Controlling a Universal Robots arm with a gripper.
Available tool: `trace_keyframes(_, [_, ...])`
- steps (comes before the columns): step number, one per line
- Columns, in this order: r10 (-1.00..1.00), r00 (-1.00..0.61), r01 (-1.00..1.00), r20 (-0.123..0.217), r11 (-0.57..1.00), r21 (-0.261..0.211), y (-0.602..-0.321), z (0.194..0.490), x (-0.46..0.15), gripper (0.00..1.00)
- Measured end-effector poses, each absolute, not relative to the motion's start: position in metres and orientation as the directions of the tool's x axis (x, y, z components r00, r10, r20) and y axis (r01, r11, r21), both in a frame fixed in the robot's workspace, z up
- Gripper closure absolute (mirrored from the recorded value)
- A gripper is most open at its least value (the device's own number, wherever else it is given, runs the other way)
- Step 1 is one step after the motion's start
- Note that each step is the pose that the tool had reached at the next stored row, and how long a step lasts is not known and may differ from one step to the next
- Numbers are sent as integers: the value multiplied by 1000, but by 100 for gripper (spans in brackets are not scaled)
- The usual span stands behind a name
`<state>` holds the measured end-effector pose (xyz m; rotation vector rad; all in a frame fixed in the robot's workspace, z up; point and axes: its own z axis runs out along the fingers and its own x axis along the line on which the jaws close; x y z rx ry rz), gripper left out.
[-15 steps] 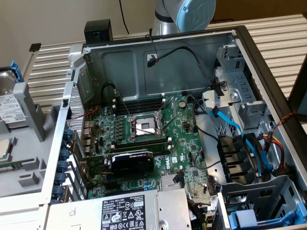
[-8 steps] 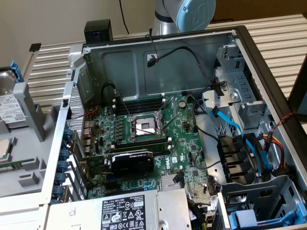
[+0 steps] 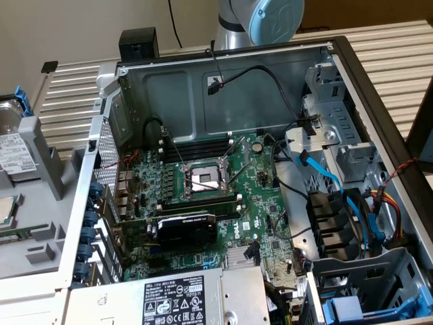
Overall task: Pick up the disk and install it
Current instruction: 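Pick up the disk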
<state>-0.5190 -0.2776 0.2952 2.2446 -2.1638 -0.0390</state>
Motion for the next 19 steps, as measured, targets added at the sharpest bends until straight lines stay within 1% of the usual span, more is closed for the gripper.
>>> trace_keyframes(1, [-999, 37, -999, -2, -37, 34, -278, 295, -519, 37])
trace_keyframes(3, [-999, 37, -999, -1, -37, 34, -278, 294, -519, 37])
trace_keyframes(4, [-999, 37, -999, -1, -37, 34, -278, 294, -519, 44])
trace_keyframes(19, [-999, 37, -999, -1, -37, 34, -277, 294, -519, 44])
